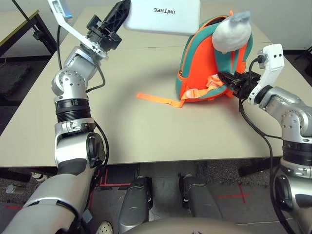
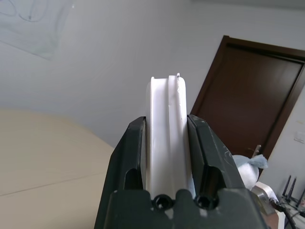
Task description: Put the pencil case into the backpack and zip it.
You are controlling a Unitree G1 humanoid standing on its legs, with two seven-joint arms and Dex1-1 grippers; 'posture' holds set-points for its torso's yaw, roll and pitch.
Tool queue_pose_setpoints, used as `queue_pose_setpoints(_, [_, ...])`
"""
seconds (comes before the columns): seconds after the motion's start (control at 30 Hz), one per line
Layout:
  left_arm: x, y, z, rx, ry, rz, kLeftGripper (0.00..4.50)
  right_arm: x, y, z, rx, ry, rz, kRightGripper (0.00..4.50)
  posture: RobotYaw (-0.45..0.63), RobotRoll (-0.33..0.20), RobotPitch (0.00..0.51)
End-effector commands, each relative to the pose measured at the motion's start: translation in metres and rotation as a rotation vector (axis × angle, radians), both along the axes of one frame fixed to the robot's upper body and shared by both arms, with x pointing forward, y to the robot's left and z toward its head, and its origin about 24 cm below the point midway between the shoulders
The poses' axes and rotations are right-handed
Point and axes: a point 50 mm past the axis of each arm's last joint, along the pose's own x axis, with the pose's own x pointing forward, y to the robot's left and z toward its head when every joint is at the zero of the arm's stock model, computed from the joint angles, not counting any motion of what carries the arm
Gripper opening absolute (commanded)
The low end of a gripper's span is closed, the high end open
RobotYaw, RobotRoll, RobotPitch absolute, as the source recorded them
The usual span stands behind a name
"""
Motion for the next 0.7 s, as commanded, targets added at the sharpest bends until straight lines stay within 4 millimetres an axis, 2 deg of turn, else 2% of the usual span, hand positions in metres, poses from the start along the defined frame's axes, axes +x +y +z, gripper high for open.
queue_pose_setpoints(0.03, [0.000,-0.011,0.004,0.040,-0.029,-0.050,1.22,0.001,-0.002,-0.003,-0.008,0.010,-0.019,0.80,-0.13,0.000,0.127])
queue_pose_setpoints(0.43, [0.004,-0.029,-0.007,0.204,-0.060,-0.099,1.22,0.002,0.002,-0.001,0.000,0.005,-0.014,0.80,-0.13,0.000,0.140])
queue_pose_setpoints(0.7, [0.011,-0.060,-0.013,0.282,-0.069,-0.151,1.20,0.003,0.005,0.000,-0.001,0.002,-0.008,0.80,-0.13,0.000,0.139])
